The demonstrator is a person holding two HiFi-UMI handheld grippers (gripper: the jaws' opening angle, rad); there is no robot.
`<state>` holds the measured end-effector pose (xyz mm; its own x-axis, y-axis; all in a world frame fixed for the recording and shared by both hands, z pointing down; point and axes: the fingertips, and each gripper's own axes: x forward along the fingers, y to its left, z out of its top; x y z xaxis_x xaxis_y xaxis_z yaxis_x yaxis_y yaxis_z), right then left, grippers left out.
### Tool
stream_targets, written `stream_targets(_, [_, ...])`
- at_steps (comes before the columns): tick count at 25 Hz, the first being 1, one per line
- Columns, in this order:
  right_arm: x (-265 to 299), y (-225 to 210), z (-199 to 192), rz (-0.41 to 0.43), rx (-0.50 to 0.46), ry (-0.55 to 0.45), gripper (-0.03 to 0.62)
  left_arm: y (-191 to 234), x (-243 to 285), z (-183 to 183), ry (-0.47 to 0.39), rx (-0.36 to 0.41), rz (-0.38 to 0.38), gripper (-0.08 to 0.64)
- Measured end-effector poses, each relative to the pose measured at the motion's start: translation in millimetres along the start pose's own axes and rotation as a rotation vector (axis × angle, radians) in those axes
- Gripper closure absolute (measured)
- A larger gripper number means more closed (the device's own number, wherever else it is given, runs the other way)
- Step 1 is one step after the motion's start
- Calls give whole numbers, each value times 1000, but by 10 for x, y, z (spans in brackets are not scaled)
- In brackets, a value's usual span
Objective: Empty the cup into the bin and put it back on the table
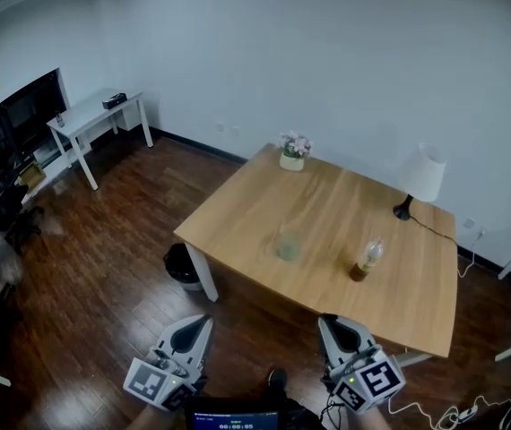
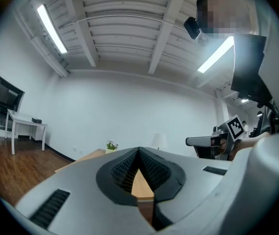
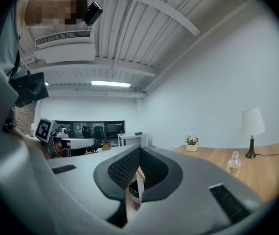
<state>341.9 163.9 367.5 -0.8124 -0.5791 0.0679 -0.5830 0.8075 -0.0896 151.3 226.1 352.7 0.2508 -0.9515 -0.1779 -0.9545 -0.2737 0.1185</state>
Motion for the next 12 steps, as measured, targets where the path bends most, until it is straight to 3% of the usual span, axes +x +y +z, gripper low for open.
stream_targets(6, [302,-443,-41,20,19,9,592,222,513,-80,2,2,50,560])
stream_targets(12, [620,-713,48,42,6,19,592,298,990,-131,12,1,36,560])
